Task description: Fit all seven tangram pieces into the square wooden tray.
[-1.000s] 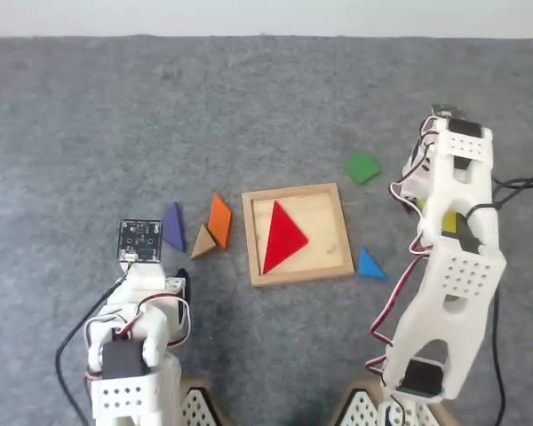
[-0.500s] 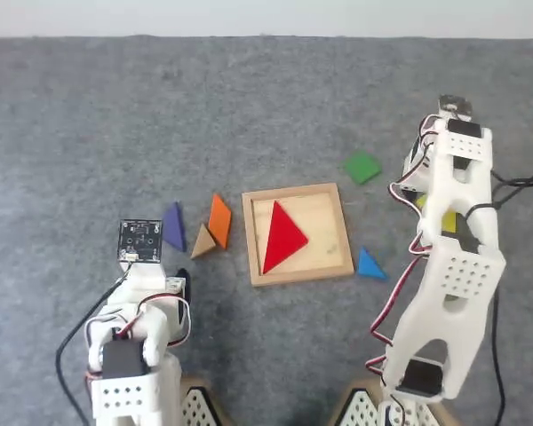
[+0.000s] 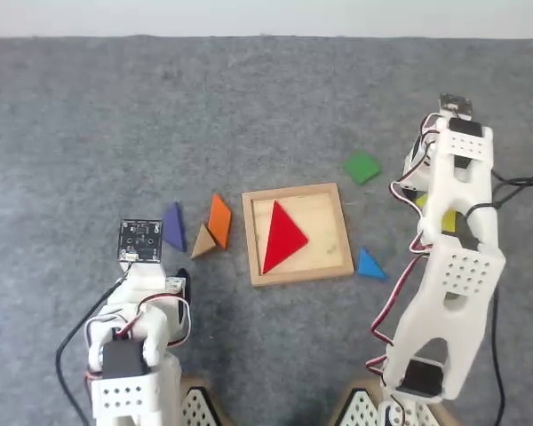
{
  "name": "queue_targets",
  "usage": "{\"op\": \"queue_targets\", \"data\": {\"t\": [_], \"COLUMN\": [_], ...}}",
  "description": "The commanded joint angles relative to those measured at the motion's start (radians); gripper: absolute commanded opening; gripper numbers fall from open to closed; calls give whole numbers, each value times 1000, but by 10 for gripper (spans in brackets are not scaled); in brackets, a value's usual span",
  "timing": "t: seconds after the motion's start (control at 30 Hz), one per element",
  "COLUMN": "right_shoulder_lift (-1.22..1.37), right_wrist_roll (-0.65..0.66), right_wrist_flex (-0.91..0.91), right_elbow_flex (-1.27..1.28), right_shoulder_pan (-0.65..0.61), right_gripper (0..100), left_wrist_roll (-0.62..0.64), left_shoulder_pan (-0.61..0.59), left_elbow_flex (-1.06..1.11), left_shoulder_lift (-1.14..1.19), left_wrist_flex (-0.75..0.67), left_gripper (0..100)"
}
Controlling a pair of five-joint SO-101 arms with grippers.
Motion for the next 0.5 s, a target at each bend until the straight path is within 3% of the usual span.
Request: {"op": "queue_targets", "data": {"t": [0.0, 0.27, 0.47], "right_shoulder_lift": [-4, -4, -5], "right_wrist_roll": [-3, -3, -3], "right_wrist_flex": [28, 58, 51], "right_elbow_flex": [-28, -28, -28], "right_shoulder_pan": [22, 25, 44], "right_gripper": [335, 333, 274], "left_wrist_roll": [8, 8, 8], "left_shoulder_pan": [-2, -2, -2], "left_elbow_flex": [-8, -8, -8], "left_shoulder_lift": [-18, -18, -18], "left_wrist_flex": [3, 3, 3], "left_gripper": [151, 151, 151]}}
